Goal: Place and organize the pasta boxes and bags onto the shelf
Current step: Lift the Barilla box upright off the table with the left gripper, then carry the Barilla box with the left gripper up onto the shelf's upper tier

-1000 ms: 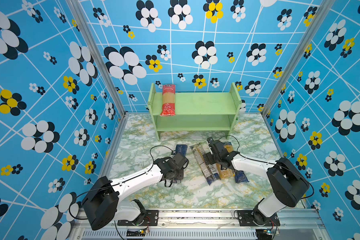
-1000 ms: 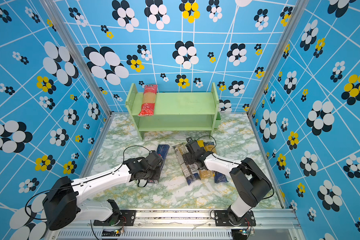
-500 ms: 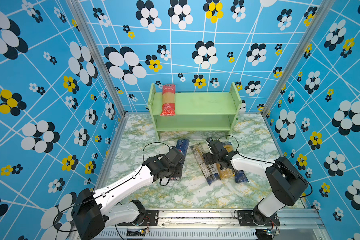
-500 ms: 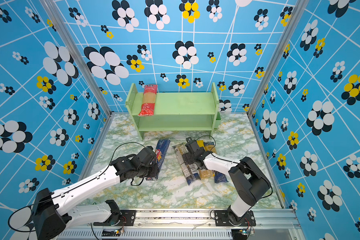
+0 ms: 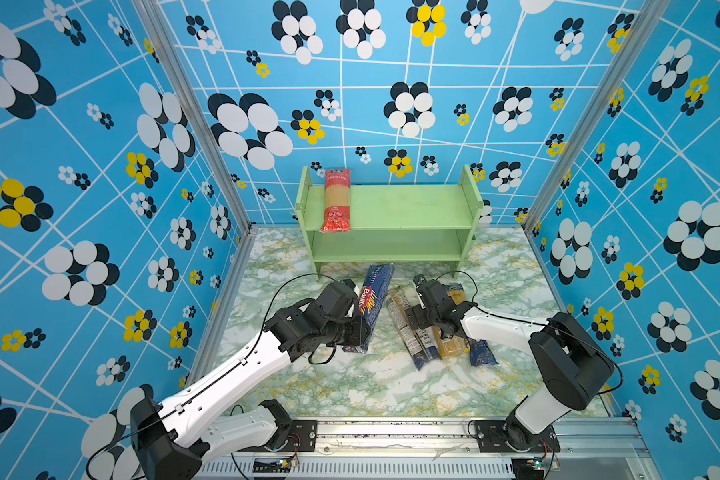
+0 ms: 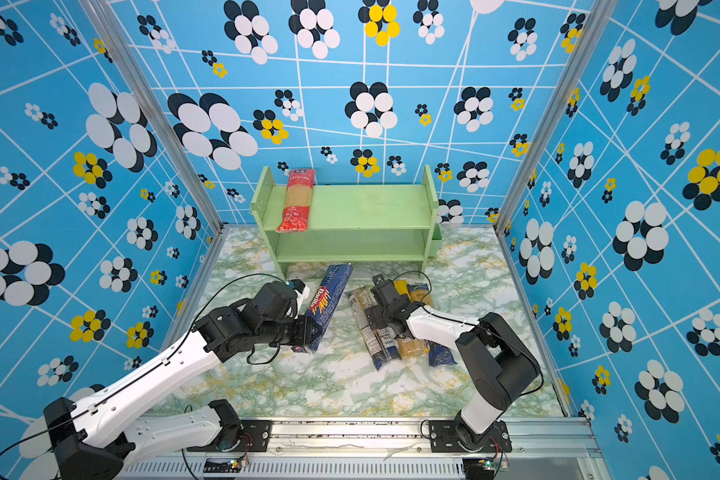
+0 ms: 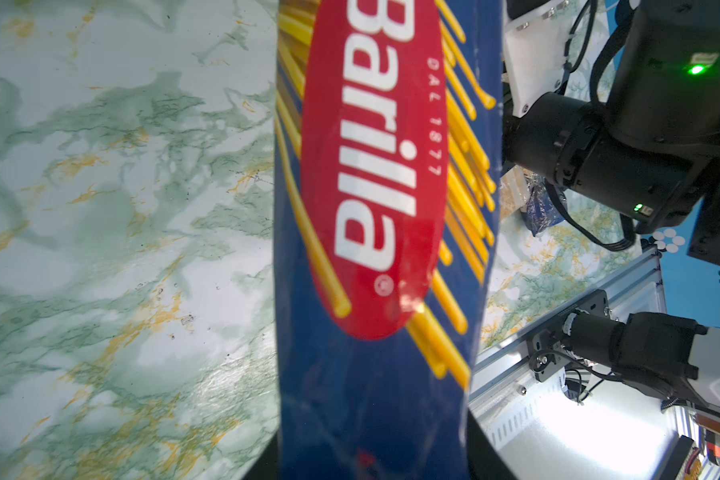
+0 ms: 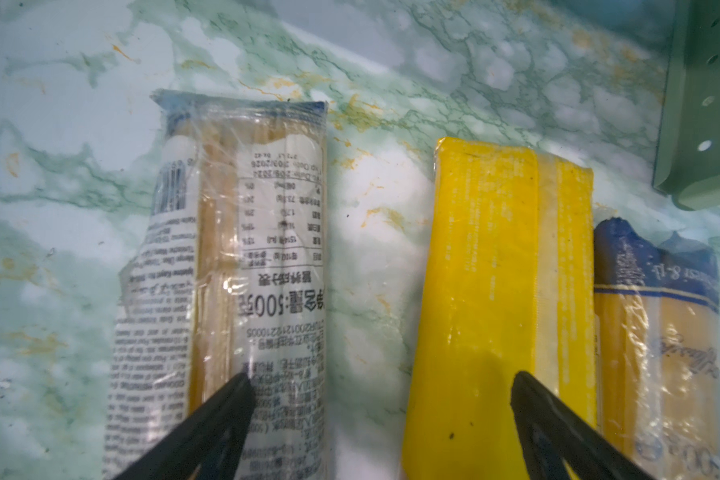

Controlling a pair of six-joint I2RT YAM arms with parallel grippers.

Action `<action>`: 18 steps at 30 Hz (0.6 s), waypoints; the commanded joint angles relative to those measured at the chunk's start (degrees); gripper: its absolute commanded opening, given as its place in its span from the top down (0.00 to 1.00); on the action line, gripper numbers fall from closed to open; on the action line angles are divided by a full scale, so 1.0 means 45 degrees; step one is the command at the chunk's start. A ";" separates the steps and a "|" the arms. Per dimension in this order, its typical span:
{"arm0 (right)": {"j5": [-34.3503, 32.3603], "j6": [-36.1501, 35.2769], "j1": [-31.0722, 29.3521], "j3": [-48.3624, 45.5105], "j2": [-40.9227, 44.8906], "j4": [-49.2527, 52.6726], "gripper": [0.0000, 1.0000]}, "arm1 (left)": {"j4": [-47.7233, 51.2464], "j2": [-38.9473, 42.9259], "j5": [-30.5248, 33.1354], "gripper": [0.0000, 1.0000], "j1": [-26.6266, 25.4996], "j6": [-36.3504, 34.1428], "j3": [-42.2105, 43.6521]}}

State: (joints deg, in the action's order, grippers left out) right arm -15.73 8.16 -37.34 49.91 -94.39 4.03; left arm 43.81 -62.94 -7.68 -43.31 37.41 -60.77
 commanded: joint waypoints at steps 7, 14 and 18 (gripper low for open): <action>0.0245 -0.0147 0.0143 0.0254 -0.0482 0.0121 0.01 | -0.1299 0.0610 -0.1992 1.00 0.1041 -0.1242 -0.2212; 0.0318 -0.0168 0.0159 0.0248 -0.0609 0.0013 0.01 | -0.0021 -0.0330 -0.1897 1.00 0.1311 -0.2338 -0.4310; 0.0345 -0.0212 0.0193 0.0238 -0.0658 -0.0032 0.01 | 0.0315 -0.0785 -0.1888 1.00 0.1645 -0.2908 -0.5414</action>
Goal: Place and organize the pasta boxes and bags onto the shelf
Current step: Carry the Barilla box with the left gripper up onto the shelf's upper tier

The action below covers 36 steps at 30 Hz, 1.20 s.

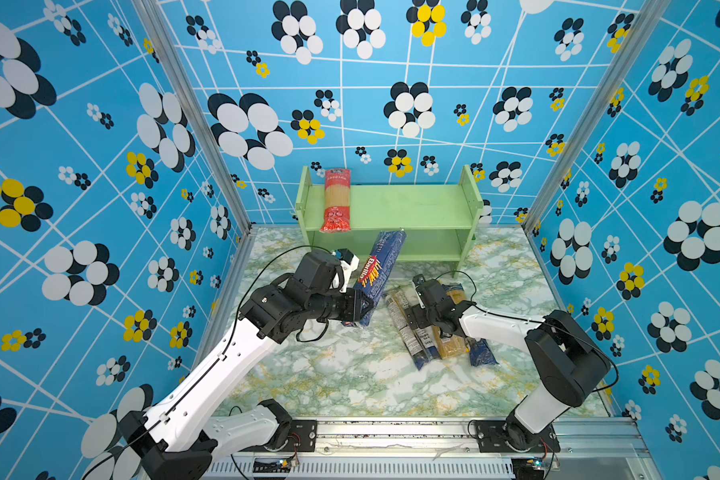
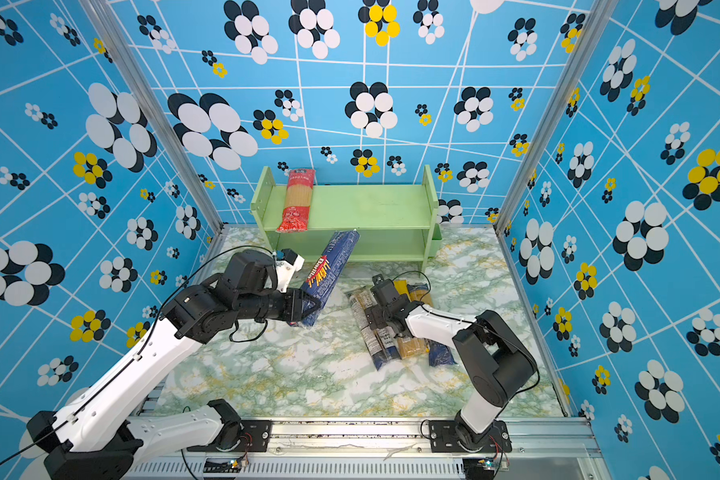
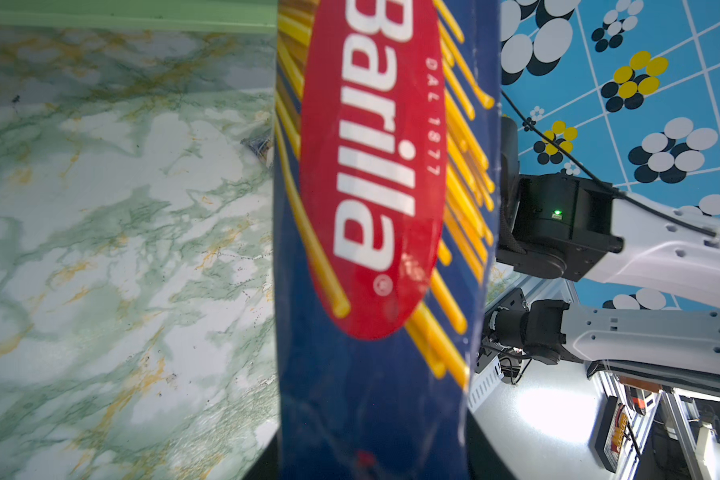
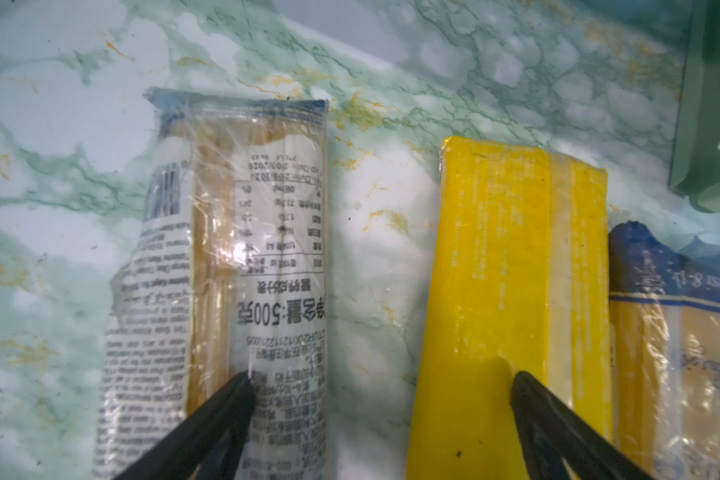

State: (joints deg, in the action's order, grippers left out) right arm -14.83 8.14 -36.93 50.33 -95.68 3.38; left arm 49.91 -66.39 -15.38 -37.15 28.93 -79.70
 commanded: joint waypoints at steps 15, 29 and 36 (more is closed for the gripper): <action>0.0268 -0.0108 0.0128 -0.0123 -0.0498 -0.0303 0.01 | -0.3530 -0.3090 0.2559 1.00 0.0520 -0.0179 -0.3849; 0.0162 0.0159 0.0140 -0.0817 -0.0181 -0.0750 0.01 | -0.2715 -0.7673 0.5189 1.00 0.0520 -0.0422 -1.0369; 0.0010 0.0222 0.0140 -0.1032 0.0064 -0.0770 0.01 | -0.1469 -1.0505 0.6496 1.00 0.0520 -0.0757 -1.4449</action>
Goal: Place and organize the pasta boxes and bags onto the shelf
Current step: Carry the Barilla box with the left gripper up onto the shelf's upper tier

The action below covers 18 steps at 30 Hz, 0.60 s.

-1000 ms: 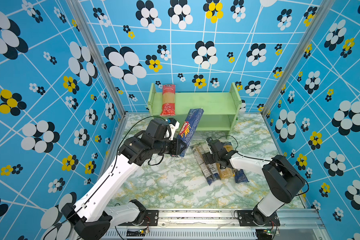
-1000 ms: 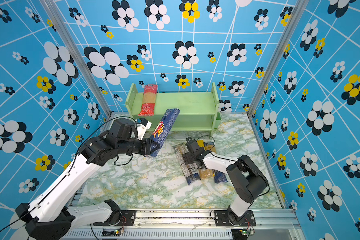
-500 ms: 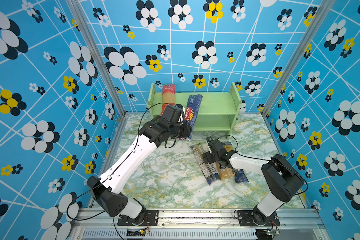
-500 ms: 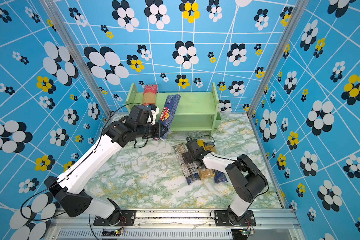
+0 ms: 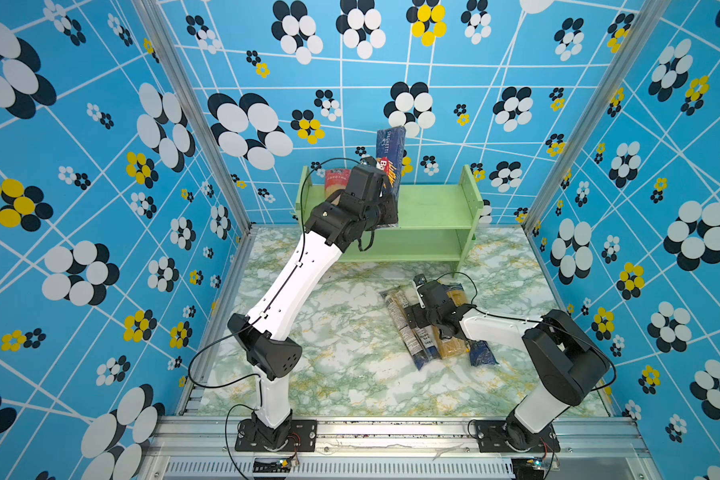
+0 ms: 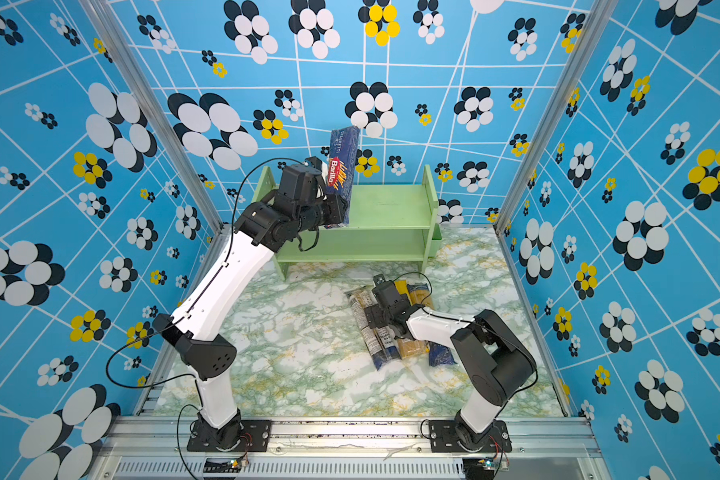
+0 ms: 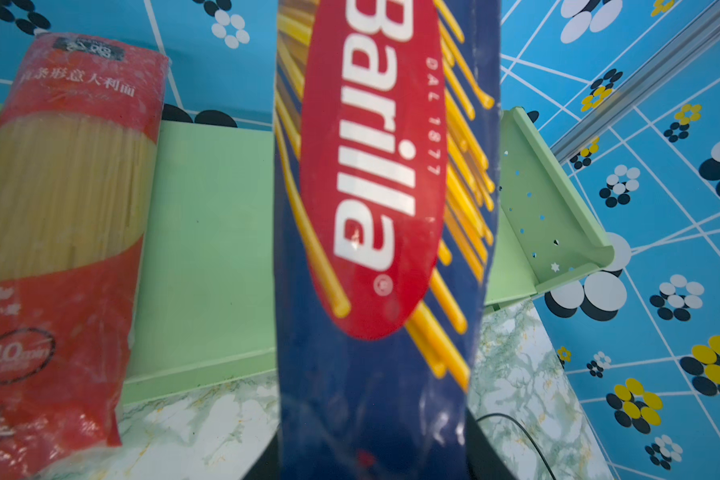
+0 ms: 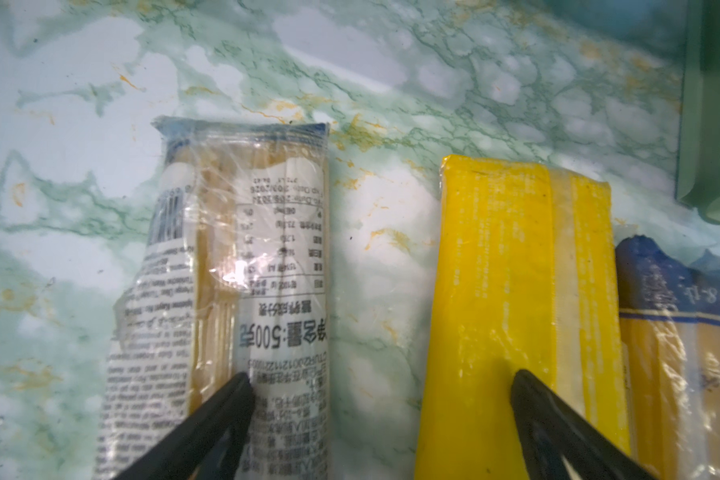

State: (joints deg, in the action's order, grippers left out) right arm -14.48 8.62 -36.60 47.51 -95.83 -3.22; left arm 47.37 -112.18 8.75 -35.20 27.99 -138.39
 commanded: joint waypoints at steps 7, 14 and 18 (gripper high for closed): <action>-0.0261 0.0242 0.0066 -0.0578 0.0274 0.0692 0.01 | -0.1259 -0.1007 0.1888 1.00 0.0108 -0.0585 -0.2068; -0.0205 0.0275 0.0067 -0.0561 0.0201 0.0679 0.01 | -0.1116 -0.1158 0.2227 1.00 0.0103 -0.0733 -0.2023; -0.0156 0.0359 0.0067 -0.0522 0.0121 0.0624 0.01 | -0.1036 -0.1262 0.2262 1.00 0.0111 -0.0803 -0.1805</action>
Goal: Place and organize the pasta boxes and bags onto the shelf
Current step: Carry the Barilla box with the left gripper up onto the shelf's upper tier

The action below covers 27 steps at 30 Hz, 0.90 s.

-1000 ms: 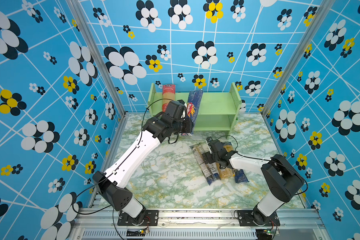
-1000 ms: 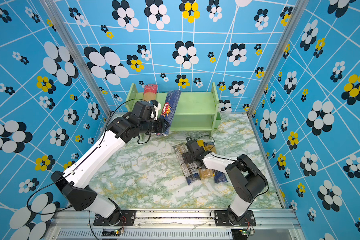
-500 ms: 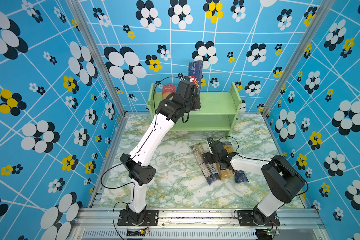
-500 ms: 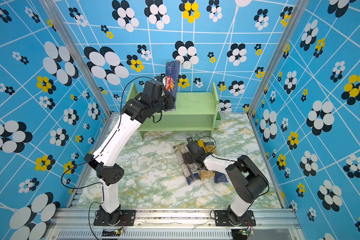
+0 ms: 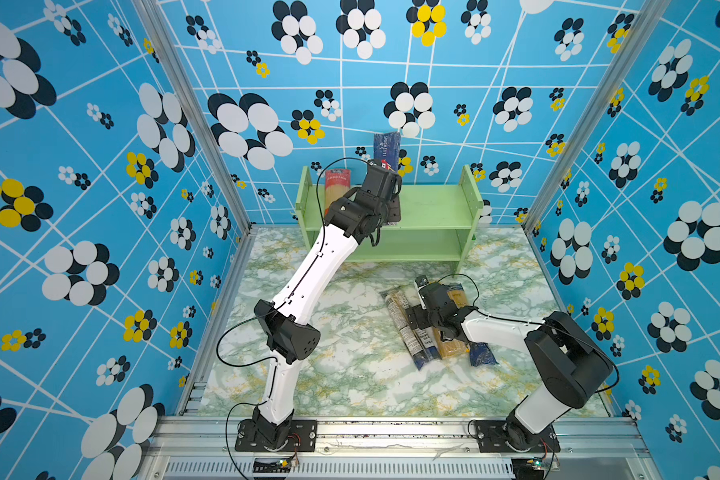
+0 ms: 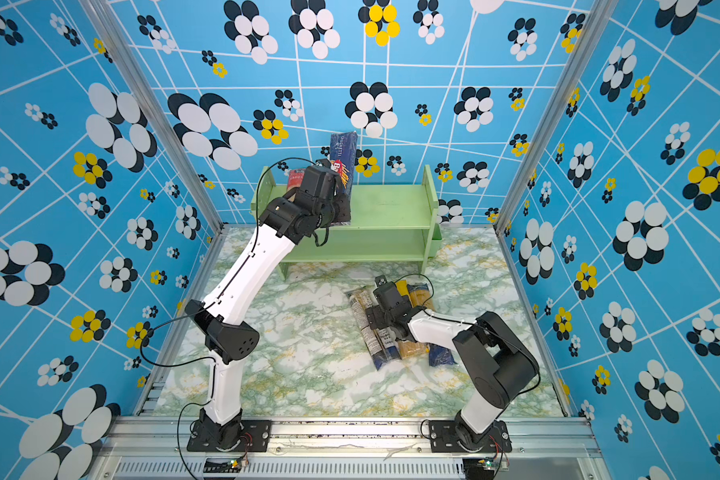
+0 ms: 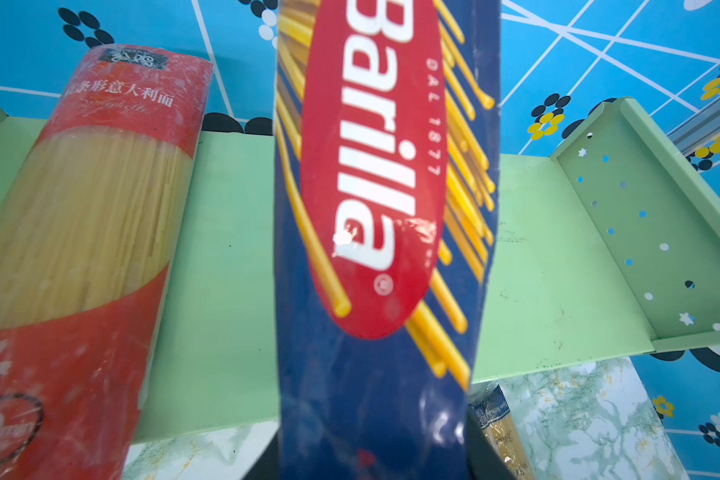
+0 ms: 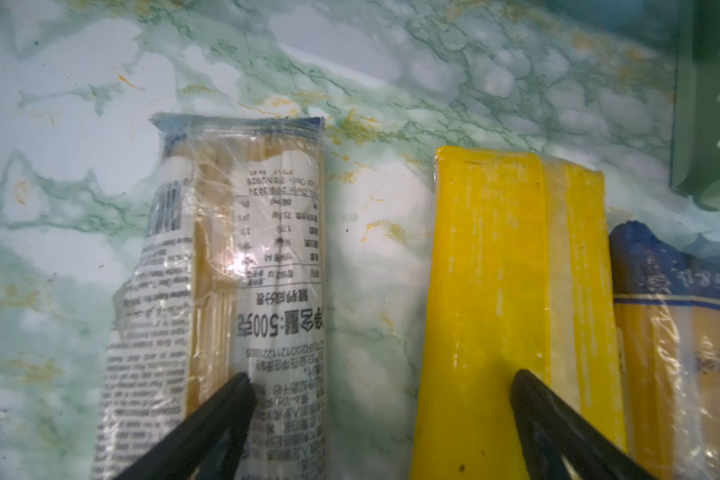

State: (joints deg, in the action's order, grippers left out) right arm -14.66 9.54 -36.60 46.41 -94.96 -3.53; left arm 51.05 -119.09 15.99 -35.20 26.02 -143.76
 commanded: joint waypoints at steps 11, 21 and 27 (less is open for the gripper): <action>-0.0143 0.0165 0.0072 -0.0328 -0.0081 0.0726 0.01 | -0.1876 -0.0029 0.0641 1.00 0.0165 -0.0282 -0.0173; -0.0123 0.0207 0.0067 -0.0344 -0.0151 0.0671 0.01 | -0.1861 -0.0157 0.0658 1.00 0.0222 -0.0200 0.0280; -0.0142 0.0205 0.0067 -0.0369 -0.0187 0.0681 0.01 | -0.1935 -0.0200 0.0579 1.00 0.0288 -0.0200 0.0501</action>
State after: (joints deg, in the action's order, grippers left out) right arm -14.66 9.91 -36.60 46.37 -94.96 -3.53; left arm 51.11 -121.19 16.34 -34.74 25.87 -140.55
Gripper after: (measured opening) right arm 0.991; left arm 0.385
